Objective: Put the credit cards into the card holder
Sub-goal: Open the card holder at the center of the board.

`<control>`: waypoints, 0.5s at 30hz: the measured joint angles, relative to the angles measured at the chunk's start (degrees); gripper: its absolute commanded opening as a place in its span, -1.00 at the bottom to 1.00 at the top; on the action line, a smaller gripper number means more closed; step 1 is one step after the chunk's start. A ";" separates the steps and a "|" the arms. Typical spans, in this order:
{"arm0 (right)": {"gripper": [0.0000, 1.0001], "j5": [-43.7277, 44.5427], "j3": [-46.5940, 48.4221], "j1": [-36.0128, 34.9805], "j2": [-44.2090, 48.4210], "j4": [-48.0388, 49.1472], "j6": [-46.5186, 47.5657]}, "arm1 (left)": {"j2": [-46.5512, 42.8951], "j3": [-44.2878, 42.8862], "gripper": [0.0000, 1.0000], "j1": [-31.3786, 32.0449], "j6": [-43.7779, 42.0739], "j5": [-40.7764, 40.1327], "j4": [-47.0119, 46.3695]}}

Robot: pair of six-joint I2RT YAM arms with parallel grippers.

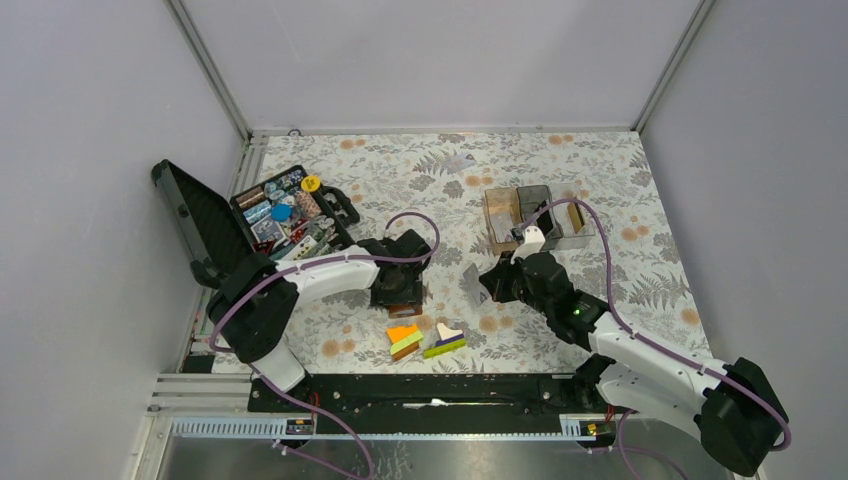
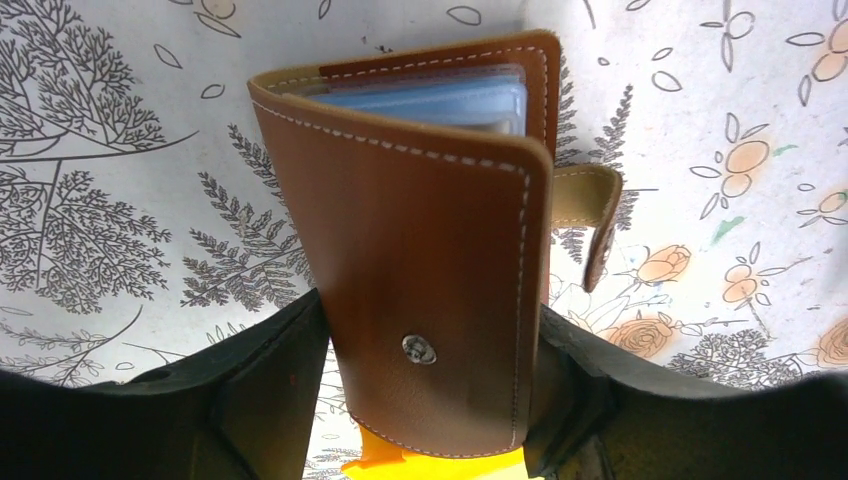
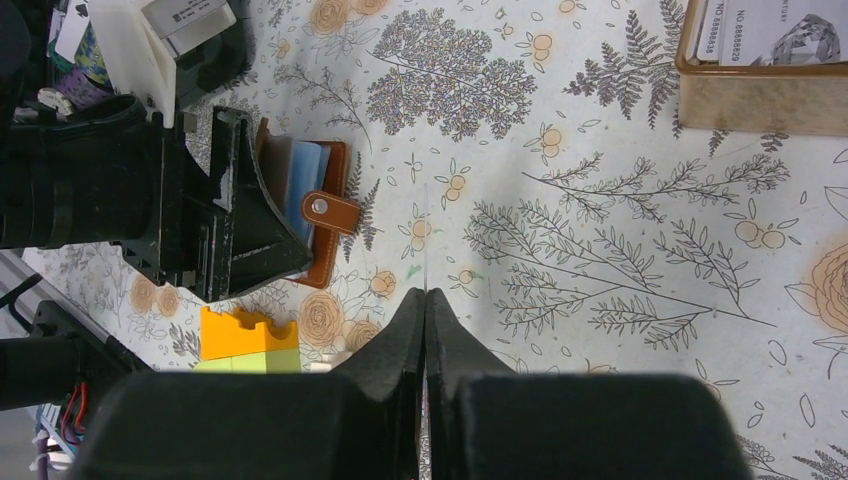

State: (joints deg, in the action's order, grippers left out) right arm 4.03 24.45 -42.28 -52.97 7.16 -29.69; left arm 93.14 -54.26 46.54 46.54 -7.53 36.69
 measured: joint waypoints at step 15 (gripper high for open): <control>-1.00 -6.64 1.01 -0.09 -8.41 6.10 -7.96 | -9.51 11.47 -0.35 0.15 0.00 4.31 -13.70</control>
State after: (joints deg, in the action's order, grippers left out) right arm -2.61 25.45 -42.37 -61.39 13.26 -37.65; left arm 83.64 -42.78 46.70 46.54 -3.22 22.98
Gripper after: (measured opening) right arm 0.017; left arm 0.380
